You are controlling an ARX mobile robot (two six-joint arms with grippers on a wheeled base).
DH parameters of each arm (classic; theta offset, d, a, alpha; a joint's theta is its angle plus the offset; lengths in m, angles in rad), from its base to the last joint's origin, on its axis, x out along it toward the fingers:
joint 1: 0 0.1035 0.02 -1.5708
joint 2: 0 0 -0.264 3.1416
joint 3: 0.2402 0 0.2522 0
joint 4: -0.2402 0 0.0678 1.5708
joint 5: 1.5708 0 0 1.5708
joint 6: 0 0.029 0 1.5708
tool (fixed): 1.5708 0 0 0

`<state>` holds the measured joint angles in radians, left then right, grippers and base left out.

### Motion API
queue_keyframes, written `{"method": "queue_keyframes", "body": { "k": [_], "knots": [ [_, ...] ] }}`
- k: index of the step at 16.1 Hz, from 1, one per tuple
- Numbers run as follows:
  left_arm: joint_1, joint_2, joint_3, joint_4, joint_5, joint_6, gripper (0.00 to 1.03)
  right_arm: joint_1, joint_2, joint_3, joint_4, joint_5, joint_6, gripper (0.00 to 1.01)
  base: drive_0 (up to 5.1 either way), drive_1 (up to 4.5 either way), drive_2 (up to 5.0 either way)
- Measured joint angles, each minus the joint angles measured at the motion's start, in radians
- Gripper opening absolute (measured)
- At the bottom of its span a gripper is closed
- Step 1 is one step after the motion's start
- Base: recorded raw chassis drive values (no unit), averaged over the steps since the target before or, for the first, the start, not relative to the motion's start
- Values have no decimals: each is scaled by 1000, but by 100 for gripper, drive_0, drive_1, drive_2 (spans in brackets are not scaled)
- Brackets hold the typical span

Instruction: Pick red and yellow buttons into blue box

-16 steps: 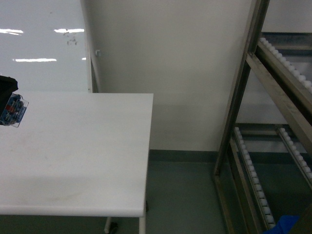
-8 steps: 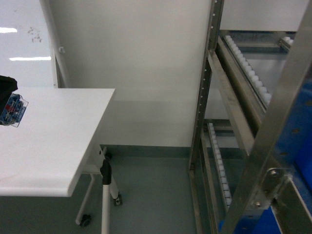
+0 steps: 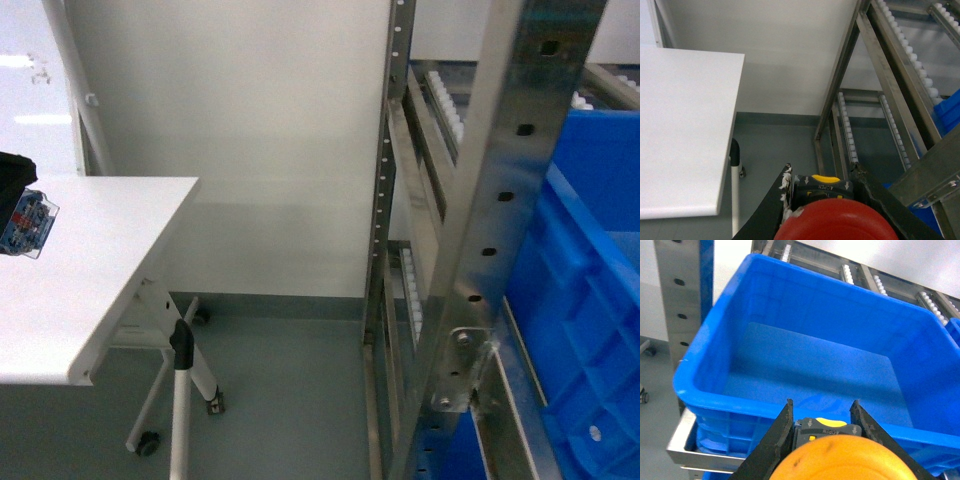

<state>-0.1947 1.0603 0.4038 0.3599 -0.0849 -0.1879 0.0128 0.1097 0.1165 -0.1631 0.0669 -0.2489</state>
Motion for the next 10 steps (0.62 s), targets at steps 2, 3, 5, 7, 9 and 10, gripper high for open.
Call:
{"method": "queue_keyframes", "body": {
  "k": [2,3,5,7,9,10],
  "knots": [
    [0,0,0,0,-1,0,29,0,0,0,0,0,0,29,495,-329,-144],
    [0,0,0,0,0,0,29,0,0,0,0,0,0,29,495,-241,-241],
    [0,1,0,-1,0,0,29,0,0,0,1,0,0,29,495,-241,-241],
    [0,0,0,-2,0,0,29,0,0,0,0,0,0,29,495,-241,-241],
    [0,0,0,0,0,0,29,0,0,0,0,0,0,29,495,-241,-241],
    [0,0,0,-1,0,0,29,0,0,0,0,0,0,29,495,-241,-241]
  ]
}}
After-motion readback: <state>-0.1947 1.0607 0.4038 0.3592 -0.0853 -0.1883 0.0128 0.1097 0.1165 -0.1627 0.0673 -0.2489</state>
